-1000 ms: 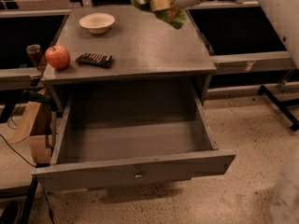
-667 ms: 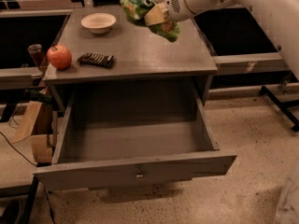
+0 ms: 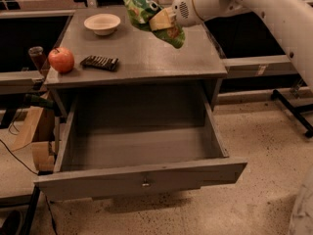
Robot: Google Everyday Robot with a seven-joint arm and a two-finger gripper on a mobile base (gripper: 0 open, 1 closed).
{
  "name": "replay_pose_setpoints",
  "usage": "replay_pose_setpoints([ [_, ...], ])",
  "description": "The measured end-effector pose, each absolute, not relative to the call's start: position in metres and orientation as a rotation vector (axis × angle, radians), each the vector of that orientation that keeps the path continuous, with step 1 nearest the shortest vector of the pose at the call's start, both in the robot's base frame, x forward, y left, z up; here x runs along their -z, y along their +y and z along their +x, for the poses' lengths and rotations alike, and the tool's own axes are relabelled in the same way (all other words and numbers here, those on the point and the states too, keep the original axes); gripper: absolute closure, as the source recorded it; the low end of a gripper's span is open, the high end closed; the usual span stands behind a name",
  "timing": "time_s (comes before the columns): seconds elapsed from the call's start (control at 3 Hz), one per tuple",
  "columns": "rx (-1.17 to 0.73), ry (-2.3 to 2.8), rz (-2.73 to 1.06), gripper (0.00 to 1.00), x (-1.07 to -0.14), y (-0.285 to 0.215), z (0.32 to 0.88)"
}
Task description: Place green rice chip bag into top drawer
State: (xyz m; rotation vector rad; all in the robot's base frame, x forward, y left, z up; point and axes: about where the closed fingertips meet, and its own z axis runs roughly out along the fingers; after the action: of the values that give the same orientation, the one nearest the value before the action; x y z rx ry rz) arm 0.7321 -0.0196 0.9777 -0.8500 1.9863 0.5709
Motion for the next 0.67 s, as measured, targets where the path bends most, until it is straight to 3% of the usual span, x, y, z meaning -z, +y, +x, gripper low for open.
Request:
replay_pose_setpoints([
  [0.67, -0.839, 1.843, -1.006, 1.00, -0.962, 0.027, 0.627],
])
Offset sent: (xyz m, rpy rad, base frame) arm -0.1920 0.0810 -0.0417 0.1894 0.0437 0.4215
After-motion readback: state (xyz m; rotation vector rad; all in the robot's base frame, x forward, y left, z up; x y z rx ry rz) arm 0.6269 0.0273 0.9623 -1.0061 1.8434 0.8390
